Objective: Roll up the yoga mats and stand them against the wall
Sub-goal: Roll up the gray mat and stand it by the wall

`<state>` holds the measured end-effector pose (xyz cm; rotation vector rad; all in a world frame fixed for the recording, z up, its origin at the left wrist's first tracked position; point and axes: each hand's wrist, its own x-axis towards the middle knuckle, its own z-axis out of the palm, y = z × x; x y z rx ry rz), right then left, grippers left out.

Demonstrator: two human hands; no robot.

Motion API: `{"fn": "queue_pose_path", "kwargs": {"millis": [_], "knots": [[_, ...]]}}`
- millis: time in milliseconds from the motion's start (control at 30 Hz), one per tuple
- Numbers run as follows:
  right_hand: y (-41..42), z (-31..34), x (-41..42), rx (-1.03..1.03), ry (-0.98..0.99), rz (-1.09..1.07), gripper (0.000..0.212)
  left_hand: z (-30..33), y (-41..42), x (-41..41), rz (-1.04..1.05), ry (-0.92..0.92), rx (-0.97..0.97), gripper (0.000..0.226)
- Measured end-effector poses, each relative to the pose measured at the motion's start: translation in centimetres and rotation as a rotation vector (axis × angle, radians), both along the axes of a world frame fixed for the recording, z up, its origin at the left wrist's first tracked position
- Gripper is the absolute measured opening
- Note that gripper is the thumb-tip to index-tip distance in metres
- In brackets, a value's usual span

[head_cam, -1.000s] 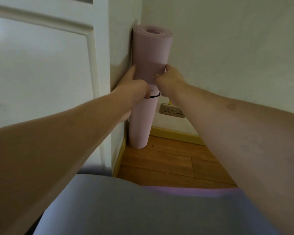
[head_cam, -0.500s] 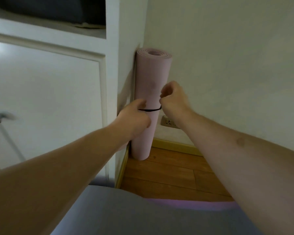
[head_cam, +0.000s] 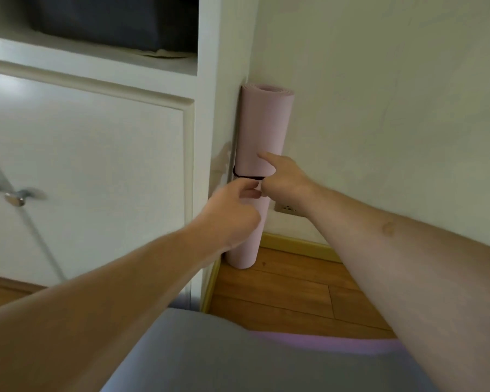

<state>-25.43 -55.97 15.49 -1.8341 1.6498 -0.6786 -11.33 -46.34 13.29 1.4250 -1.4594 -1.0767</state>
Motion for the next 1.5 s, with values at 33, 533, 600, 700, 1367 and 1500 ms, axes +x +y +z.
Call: {"fn": "queue_pose_path", "kwargs": {"millis": [33,533,600,700,1367,1500], "knots": [[0.3,-0.3,0.0,0.002,-0.016,-0.001,0.089,-0.3,0.2,0.0,0.002,-0.001,0.005,0.067],[8.1,-6.0,-2.1,0.191,0.058,-0.107,0.023,-3.9,5.1,1.8,0.01,-0.138,0.166,0.029],[11.3,-7.2,-2.4,0.258,0.089,-0.081,0.027,-4.5,7.3,2.8,0.04,-0.18,0.193,0.028],[18.5,-9.4,-2.0,0.339,0.13,-0.038,0.032,-5.9,13.1,5.4,0.137,-0.118,0.276,0.023],[51.6,-18.9,9.4,0.946,-0.044,-0.025,0.103,-18.1,40.5,16.9,0.108,-0.1,1.059,0.088],[50.1,-14.4,8.4,1.075,-0.024,0.047,0.096,-14.9,39.6,16.2,0.051,0.231,1.019,0.082]]}}
